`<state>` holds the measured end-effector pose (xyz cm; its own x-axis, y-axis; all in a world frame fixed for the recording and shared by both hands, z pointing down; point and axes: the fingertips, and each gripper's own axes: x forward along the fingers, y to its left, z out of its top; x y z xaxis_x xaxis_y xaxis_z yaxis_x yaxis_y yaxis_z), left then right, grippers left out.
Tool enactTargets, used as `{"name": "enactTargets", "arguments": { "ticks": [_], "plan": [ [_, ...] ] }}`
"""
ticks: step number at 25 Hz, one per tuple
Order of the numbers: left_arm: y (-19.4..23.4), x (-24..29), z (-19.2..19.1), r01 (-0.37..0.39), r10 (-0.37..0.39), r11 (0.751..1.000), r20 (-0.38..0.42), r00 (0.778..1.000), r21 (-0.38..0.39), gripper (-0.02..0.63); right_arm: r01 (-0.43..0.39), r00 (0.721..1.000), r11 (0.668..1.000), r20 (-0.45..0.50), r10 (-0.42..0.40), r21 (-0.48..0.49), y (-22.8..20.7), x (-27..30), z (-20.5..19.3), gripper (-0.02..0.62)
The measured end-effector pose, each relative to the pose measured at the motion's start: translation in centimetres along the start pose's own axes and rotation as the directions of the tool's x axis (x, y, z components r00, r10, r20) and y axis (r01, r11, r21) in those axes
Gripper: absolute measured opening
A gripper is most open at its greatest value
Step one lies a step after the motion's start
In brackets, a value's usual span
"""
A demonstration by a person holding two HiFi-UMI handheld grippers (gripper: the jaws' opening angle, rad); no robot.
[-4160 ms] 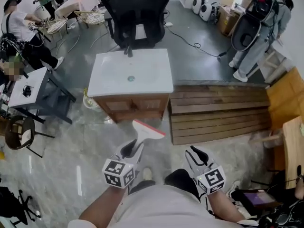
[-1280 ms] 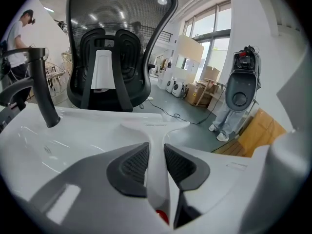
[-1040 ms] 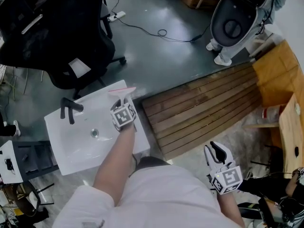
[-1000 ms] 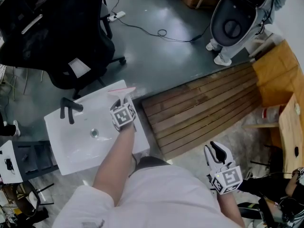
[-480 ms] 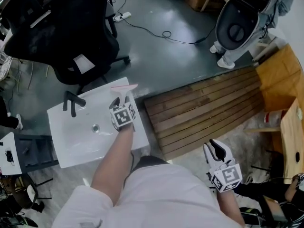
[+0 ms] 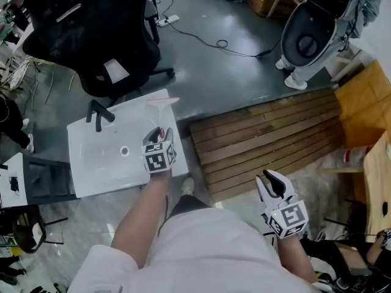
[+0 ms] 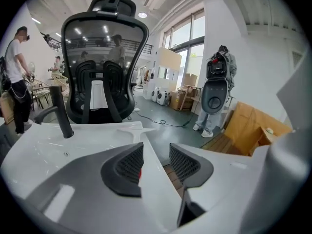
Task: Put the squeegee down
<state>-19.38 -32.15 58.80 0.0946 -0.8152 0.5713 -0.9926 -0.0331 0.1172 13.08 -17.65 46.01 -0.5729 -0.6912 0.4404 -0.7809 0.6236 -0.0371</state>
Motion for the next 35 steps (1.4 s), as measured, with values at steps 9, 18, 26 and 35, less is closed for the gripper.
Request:
{"name": "enactTargets", "arguments": {
  "ticks": [9, 18, 26, 35],
  "plan": [
    [-5.4, -10.5, -1.9, 0.095, -0.096, 0.995, 0.061, 0.994, 0.01, 0.046, -0.109, 0.994, 0.993, 0.007, 0.109, -0.044, 1.7, -3.0, -2.2, 0.08],
    [-12.6, -20.9, -5.5, 0.362, -0.362, 0.932, 0.036, 0.931, 0.01, 0.008, -0.213, 0.975, 0.974, 0.038, 0.217, -0.078, 4.8, -5.8, -3.4, 0.003],
    [-20.3, -28.9, -8.1, 0.571, -0.575, 0.818, 0.056, 0.816, 0.071, 0.008, -0.279, 0.957, 0.949, 0.034, 0.286, -0.146, 8.7, -7.8, -4.5, 0.003],
    [-23.2, -31.5, -9.5, 0.611, -0.62, 0.783, 0.073, 0.781, 0.112, 0.008, -0.334, 0.94, 0.921, 0.007, 0.342, -0.2, 11.0, -8.6, -5.4, 0.003]
  ]
}}
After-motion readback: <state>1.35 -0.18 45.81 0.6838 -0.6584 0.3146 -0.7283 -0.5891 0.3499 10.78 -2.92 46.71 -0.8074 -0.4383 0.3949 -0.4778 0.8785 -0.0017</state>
